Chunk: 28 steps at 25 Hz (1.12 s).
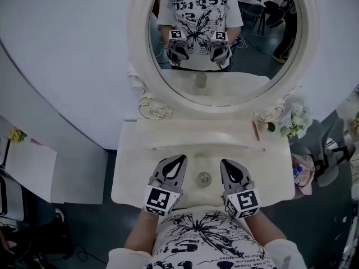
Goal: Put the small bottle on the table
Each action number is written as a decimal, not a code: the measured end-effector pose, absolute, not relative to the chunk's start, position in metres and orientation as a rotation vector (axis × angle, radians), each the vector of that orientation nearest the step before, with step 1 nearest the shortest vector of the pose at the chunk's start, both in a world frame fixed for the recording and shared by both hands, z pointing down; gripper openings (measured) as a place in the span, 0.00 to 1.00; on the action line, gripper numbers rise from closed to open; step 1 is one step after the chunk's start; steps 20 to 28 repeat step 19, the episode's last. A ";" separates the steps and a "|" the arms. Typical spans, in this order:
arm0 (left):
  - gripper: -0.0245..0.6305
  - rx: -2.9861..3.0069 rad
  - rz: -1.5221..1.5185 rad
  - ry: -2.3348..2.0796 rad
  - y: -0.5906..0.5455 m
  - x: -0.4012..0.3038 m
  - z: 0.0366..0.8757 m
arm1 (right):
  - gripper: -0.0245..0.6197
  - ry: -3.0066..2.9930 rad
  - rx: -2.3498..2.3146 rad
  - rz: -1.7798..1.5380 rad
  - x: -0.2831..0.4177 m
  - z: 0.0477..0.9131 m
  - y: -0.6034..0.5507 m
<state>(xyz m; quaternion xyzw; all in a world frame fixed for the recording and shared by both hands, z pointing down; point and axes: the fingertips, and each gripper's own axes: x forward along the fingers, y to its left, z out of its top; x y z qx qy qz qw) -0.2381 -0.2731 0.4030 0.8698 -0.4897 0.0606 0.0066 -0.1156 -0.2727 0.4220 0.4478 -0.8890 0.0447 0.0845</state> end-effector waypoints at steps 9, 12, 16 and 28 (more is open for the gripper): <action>0.07 2.684 0.210 -1.551 -0.272 -0.244 0.411 | 0.06 -2.625 1.337 0.048 -0.118 0.425 -0.268; 0.07 2.694 0.224 -1.551 -0.271 -0.242 0.409 | 0.06 -2.624 1.338 0.059 -0.118 0.426 -0.267; 0.07 2.702 0.221 -1.542 -0.270 -0.239 0.406 | 0.06 -2.630 1.344 0.062 -0.117 0.425 -0.268; 0.07 2.703 0.220 -1.533 -0.271 -0.236 0.406 | 0.06 -2.633 1.359 0.059 -0.115 0.423 -0.273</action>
